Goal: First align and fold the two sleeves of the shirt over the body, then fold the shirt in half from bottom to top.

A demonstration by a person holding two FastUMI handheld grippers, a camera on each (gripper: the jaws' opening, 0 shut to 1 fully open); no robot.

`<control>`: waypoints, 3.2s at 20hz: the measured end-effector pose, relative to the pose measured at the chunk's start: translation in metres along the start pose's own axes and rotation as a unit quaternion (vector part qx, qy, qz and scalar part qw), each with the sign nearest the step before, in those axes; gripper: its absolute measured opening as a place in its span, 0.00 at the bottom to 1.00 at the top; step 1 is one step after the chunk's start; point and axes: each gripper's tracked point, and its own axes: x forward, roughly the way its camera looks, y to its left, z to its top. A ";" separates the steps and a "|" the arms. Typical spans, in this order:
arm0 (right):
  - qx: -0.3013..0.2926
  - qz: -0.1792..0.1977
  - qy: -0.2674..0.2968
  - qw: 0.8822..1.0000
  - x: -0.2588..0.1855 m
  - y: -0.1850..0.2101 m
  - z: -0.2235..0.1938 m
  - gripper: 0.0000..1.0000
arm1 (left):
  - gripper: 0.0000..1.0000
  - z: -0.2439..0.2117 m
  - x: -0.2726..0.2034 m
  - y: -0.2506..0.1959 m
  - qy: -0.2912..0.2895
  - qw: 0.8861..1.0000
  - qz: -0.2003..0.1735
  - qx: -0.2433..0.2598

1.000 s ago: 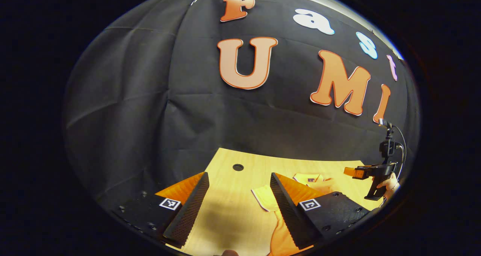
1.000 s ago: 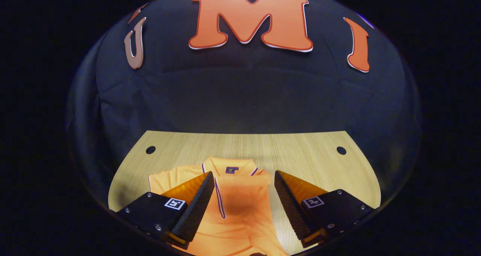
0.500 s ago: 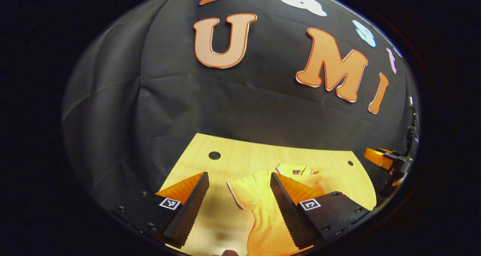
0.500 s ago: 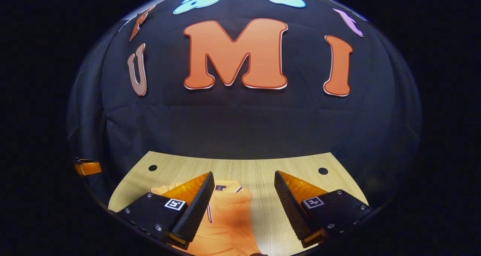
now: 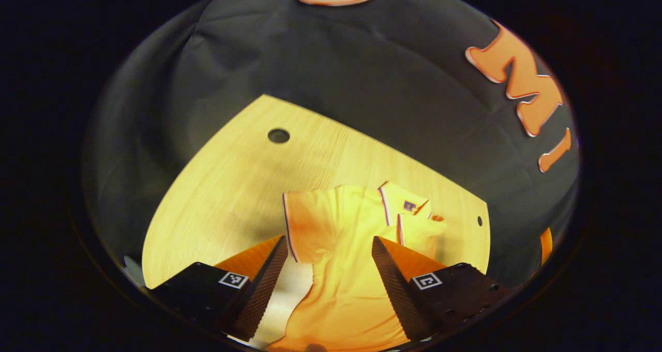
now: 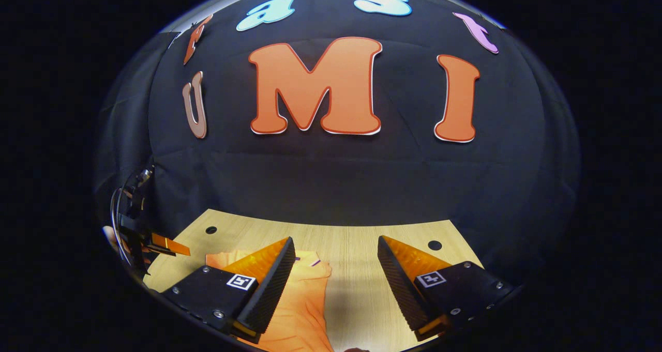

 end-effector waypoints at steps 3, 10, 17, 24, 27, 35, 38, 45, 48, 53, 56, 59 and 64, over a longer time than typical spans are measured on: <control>0.004 -0.005 0.013 1.000 0.005 -0.021 -0.012 0.98 | 0.99 -0.003 0.043 0.016 0.036 0.999 0.038 -0.009; 0.029 -0.020 0.050 0.998 0.018 -0.055 -0.045 0.98 | 0.99 -0.006 0.097 0.046 0.083 0.990 0.109 0.024; 0.045 -0.023 0.067 0.996 0.020 -0.072 -0.064 0.98 | 0.99 -0.010 0.121 0.056 0.103 0.981 0.155 0.056; 0.067 -0.022 0.072 0.995 0.015 -0.082 -0.073 0.98 | 0.72 -0.015 0.130 0.045 0.105 0.982 0.146 0.064; 0.067 -0.024 0.073 0.995 0.007 -0.084 -0.077 0.98 | 0.31 -0.017 0.128 0.038 0.107 0.983 0.134 0.063; 0.070 -0.033 0.062 0.995 -0.015 -0.095 -0.077 0.98 | 0.01 0.012 0.093 0.011 0.025 0.992 0.091 0.082; 0.076 -0.028 0.051 0.995 -0.024 -0.094 -0.072 0.98 | 0.01 0.020 0.070 -0.024 0.003 0.991 0.065 0.118; 0.079 -0.031 0.036 0.996 -0.051 -0.109 -0.068 0.97 | 0.01 -0.015 0.059 -0.114 0.019 0.988 0.003 0.155; 0.087 -0.035 0.034 0.995 -0.062 -0.118 -0.071 0.97 | 0.01 -0.033 0.064 -0.149 0.031 0.986 -0.020 0.165; 0.099 -0.049 0.039 0.993 -0.076 -0.139 -0.084 0.97 | 0.01 -0.061 0.076 -0.191 0.055 0.981 -0.039 0.183; 0.106 -0.056 0.045 0.992 -0.082 -0.150 -0.092 0.97 | 0.01 -0.071 0.087 -0.201 0.060 0.979 -0.033 0.193; 0.111 -0.060 0.050 0.991 -0.084 -0.155 -0.098 0.97 | 0.01 -0.083 0.095 -0.208 0.077 0.981 -0.034 0.177; 0.106 -0.066 0.062 0.990 -0.084 -0.160 -0.108 0.98 | 0.31 -0.097 0.102 -0.215 0.089 0.985 -0.052 0.141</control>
